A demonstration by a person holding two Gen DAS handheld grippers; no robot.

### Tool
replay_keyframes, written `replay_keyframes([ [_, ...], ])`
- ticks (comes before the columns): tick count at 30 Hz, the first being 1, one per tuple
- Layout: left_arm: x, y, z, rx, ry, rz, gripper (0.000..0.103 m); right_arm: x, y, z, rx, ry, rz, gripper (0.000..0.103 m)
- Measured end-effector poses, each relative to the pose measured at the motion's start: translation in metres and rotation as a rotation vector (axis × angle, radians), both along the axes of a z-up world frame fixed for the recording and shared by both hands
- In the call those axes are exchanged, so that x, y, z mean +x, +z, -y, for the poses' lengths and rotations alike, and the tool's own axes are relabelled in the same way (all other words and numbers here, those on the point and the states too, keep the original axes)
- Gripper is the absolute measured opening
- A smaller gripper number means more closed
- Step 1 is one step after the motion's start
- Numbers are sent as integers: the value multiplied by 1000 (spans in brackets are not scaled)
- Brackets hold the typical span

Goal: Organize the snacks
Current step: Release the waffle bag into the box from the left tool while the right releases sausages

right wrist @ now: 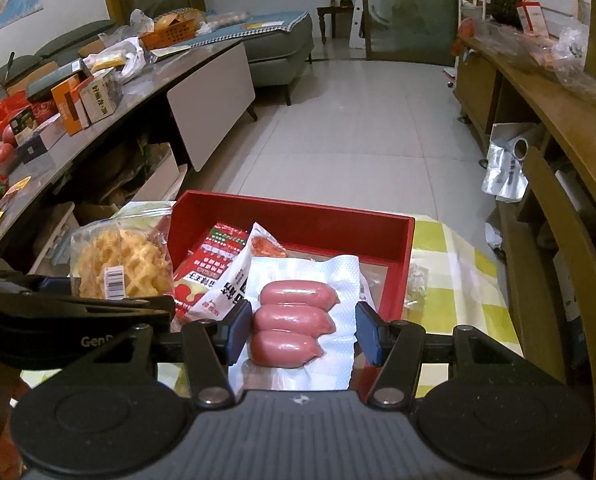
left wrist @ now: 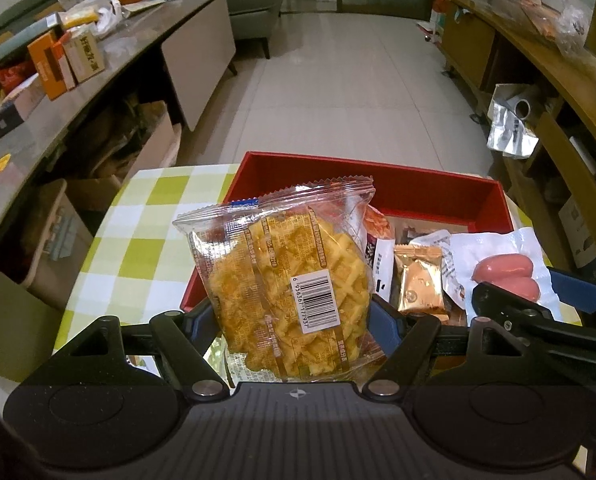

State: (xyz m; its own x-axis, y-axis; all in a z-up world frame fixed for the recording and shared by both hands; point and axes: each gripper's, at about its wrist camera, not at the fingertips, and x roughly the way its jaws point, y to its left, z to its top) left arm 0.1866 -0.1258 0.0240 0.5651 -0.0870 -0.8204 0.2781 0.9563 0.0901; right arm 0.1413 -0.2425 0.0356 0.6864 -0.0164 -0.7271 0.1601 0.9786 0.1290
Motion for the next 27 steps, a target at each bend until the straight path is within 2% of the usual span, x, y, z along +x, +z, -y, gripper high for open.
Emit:
replay_keyframes([
  [27, 30, -10, 16, 18, 12, 5, 80, 29, -12, 15, 2, -38, -5, 65],
])
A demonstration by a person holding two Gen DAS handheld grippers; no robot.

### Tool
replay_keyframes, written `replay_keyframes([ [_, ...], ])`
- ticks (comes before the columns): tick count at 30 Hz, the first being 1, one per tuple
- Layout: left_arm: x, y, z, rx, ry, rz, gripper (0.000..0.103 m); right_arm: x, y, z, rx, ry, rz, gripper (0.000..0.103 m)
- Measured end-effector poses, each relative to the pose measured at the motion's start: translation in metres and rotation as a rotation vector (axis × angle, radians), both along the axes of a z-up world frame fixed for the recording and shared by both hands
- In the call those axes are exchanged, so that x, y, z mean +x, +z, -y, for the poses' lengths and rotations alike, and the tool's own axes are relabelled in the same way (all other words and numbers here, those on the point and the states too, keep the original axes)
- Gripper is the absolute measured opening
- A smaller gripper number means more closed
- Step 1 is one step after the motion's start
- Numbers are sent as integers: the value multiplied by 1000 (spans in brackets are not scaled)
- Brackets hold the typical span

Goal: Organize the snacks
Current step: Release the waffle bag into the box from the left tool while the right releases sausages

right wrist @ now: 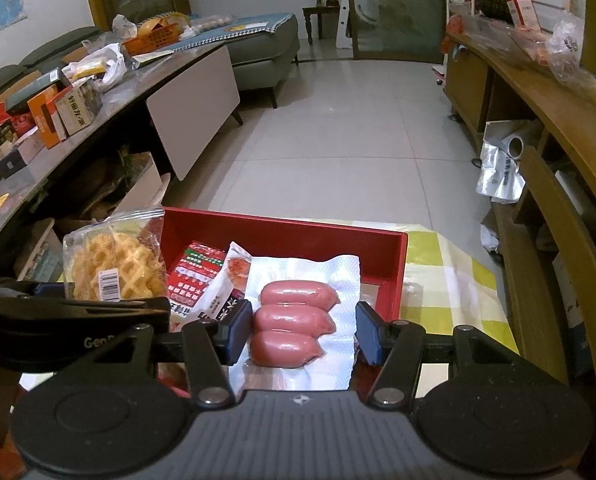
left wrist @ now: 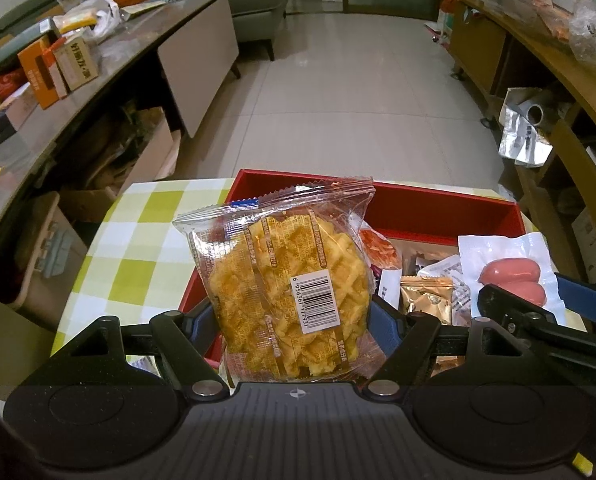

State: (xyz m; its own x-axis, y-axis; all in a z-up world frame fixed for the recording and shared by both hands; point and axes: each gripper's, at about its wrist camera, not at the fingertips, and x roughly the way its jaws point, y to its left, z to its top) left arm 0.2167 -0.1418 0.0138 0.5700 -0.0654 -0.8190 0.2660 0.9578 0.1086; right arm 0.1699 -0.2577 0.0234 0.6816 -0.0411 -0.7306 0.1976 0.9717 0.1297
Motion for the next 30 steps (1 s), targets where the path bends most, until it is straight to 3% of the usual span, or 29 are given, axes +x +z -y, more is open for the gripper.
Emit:
replay_keyframes([
  [21, 30, -36, 17, 63, 35, -45, 80, 33, -39, 11, -15, 7, -37, 66],
  [30, 30, -36, 14, 76, 39, -40, 86, 32, -39, 11, -30, -8, -40, 72],
])
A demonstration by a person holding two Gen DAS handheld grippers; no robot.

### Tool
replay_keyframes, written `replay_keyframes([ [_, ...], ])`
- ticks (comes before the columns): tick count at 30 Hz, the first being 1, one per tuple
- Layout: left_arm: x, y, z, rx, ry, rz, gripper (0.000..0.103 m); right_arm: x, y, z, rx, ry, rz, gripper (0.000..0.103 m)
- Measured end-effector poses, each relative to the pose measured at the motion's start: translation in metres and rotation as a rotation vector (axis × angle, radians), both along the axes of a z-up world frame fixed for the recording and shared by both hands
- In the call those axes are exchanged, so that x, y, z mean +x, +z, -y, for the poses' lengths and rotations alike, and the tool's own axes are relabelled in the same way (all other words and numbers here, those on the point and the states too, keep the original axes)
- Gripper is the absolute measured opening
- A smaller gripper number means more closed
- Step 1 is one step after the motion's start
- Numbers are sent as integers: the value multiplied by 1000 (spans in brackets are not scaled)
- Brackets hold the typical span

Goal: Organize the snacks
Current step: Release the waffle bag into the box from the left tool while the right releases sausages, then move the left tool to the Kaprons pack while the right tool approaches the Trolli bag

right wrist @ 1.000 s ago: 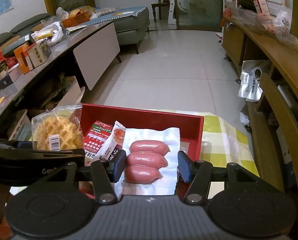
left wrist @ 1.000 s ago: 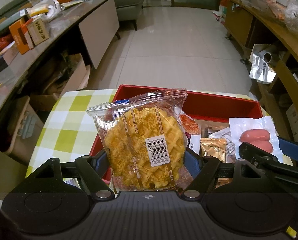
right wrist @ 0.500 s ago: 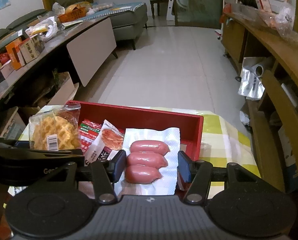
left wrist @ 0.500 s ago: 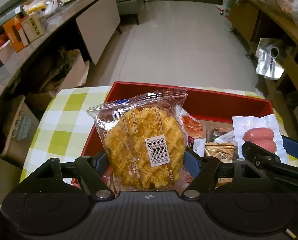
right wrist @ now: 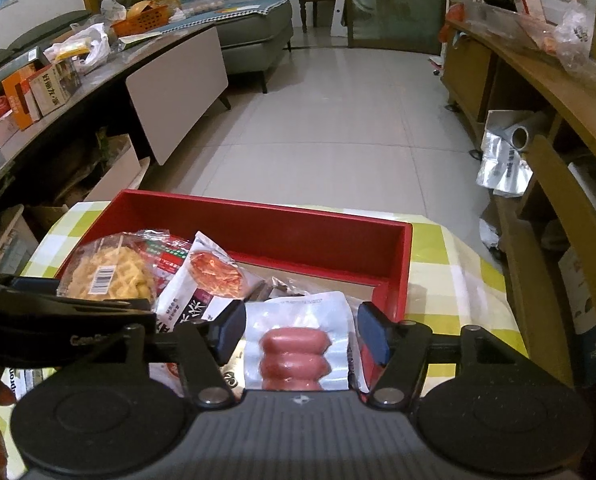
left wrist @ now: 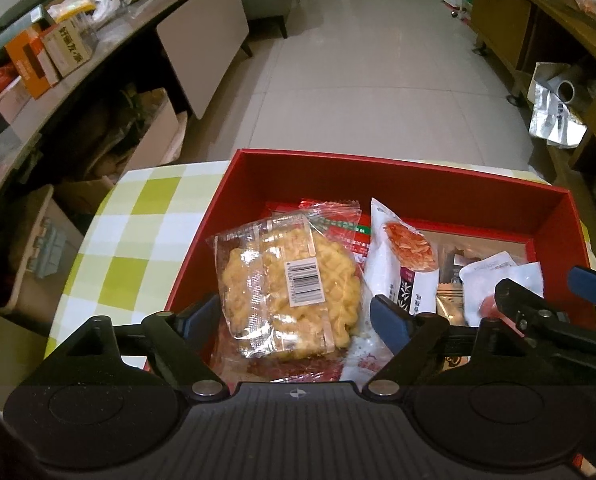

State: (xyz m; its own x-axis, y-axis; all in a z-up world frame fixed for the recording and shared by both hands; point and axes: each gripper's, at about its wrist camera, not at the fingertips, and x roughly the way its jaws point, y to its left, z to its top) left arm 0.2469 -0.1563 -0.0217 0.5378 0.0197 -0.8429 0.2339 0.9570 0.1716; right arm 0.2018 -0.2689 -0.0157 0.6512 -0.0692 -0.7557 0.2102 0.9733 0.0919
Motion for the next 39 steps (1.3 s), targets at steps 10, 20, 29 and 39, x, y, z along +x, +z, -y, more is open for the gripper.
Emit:
replay_keyframes([
  [10, -7, 13, -9, -20, 0, 14, 91, -9, 11, -6, -23, -6, 8, 76],
  [20, -9, 18, -19, -24, 11, 20, 92, -12, 13, -4, -39, -19, 7, 76],
  [29, -5, 20, -73, -26, 89, -16, 95, -19, 22, -14, -46, 9, 22, 77],
  [39, 0, 0, -147, -44, 184, -107, 100, -23, 26, -37, -54, 74, 19, 77],
])
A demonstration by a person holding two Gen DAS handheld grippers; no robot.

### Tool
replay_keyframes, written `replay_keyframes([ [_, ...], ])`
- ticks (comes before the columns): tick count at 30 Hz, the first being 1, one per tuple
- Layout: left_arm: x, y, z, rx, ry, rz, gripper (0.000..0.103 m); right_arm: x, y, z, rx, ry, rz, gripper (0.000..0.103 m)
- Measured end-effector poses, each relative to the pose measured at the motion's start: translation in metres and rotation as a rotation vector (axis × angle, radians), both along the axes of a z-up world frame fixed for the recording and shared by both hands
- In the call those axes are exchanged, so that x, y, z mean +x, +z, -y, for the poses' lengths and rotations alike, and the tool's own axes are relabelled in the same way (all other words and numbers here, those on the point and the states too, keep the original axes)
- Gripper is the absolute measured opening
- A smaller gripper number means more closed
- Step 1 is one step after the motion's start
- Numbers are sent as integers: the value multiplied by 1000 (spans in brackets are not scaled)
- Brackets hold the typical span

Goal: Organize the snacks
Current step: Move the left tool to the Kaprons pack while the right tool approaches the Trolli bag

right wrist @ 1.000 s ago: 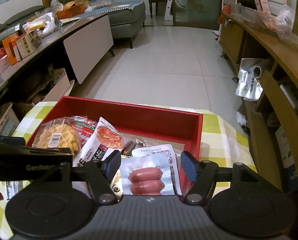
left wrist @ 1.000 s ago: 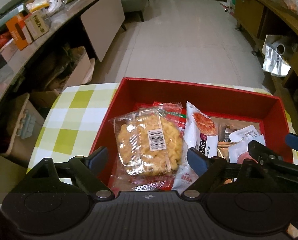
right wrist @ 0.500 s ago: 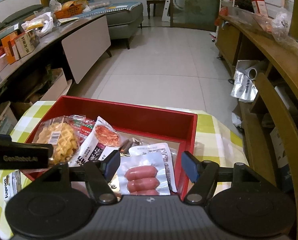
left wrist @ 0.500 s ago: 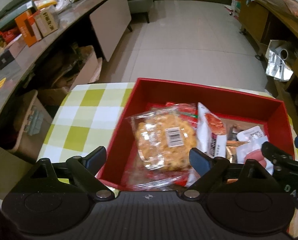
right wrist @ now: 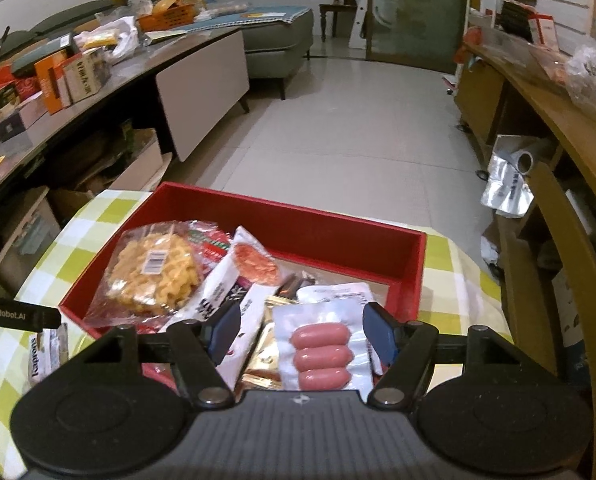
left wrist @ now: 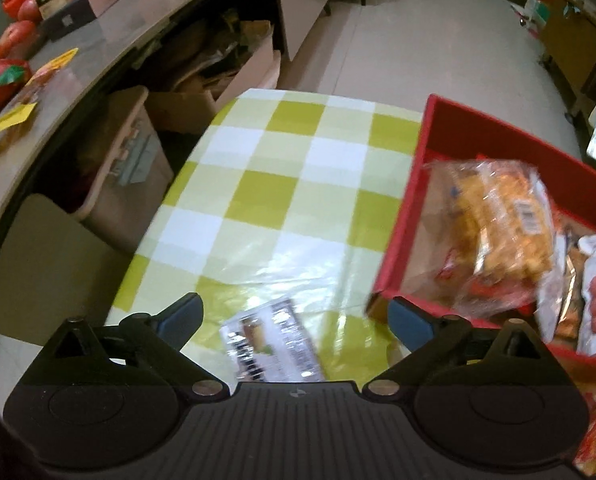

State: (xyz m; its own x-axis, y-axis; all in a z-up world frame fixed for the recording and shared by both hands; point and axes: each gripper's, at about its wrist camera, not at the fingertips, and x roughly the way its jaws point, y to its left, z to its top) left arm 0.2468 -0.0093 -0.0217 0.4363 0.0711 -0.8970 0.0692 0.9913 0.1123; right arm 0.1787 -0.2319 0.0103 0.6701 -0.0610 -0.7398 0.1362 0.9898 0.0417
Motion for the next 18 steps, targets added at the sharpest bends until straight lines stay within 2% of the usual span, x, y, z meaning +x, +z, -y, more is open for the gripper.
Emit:
replay_keyframes([
  [5, -9, -8, -19, -25, 9, -44, 101, -3, 4, -13, -10, 30, 8, 77],
  [8, -2, -34, -27, -40, 50, -146, 100, -7, 5, -23, -24, 57, 8, 77],
  [11, 9, -49, -39, -88, 134, -203, 99, -11, 8, -30, -35, 85, 9, 77],
  [14, 14, -54, -46, -164, 169, -235, 100, -12, 8, -32, -37, 92, 10, 77],
  [18, 18, -61, -43, -162, 201, -240, 100, -13, 6, -30, -42, 95, -4, 77],
])
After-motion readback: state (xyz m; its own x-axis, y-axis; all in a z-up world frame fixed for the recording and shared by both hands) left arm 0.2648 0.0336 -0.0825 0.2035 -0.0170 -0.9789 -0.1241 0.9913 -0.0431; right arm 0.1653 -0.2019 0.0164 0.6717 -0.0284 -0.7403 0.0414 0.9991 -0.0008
